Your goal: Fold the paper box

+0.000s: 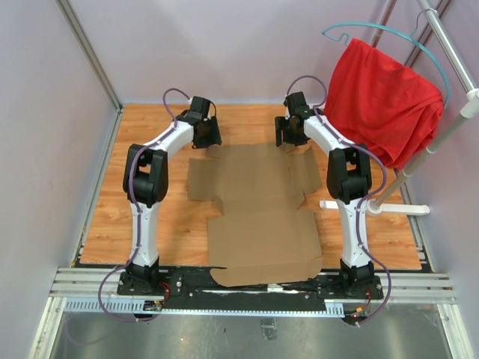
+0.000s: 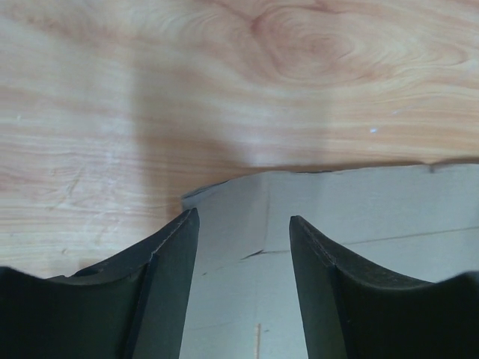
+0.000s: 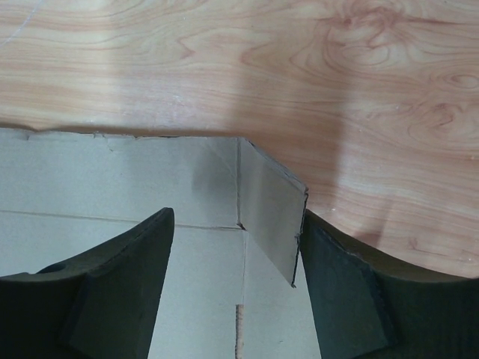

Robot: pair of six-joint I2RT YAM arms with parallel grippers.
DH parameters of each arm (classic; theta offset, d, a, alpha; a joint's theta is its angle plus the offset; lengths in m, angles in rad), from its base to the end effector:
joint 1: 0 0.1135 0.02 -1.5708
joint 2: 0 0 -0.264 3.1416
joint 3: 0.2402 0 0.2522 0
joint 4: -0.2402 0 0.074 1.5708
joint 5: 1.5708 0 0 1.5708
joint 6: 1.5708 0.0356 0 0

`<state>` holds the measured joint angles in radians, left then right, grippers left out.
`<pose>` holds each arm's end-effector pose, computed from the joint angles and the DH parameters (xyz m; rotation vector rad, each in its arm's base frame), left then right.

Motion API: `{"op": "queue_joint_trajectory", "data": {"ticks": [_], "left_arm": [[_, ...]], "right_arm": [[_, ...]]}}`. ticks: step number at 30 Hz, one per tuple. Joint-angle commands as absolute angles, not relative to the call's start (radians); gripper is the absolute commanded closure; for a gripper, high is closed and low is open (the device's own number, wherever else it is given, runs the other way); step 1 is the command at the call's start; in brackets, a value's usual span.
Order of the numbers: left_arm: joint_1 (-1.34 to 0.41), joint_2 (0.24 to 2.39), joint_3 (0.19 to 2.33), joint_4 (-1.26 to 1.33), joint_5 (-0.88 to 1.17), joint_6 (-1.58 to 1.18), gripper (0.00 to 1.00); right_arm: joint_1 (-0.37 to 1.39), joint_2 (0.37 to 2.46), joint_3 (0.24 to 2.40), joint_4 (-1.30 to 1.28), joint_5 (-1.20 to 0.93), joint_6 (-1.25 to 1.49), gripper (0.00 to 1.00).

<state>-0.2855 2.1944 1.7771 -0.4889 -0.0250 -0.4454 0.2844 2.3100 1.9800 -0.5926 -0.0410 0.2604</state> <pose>0.4704 -0.1372 0.1971 -0.2102 2.4892 -0.2789 0.4941 0.1460 0.1986 -0.0475 2.5136 0.2769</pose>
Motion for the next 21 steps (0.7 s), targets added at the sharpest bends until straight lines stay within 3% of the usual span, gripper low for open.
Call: {"op": "queue_joint_trajectory", "data": {"ticks": [1,10,21], "left_arm": [[-0.259,2.147,1.723,-0.490,-0.014,-0.447,0.43],[-0.259,2.107,1.636,-0.424,0.041,-0.468,0.45],[-0.297,2.117,1.693,-0.401,0.095,-0.493,0.47]], "right_arm": [[0.279,2.299,1.996,-0.621,-0.027,0.258,0.32],[0.278,2.301,1.986,-0.617,-0.046,0.259,0.33],[0.279,2.293,1.976,-0.607,-0.069,0.262,0.35]]}}
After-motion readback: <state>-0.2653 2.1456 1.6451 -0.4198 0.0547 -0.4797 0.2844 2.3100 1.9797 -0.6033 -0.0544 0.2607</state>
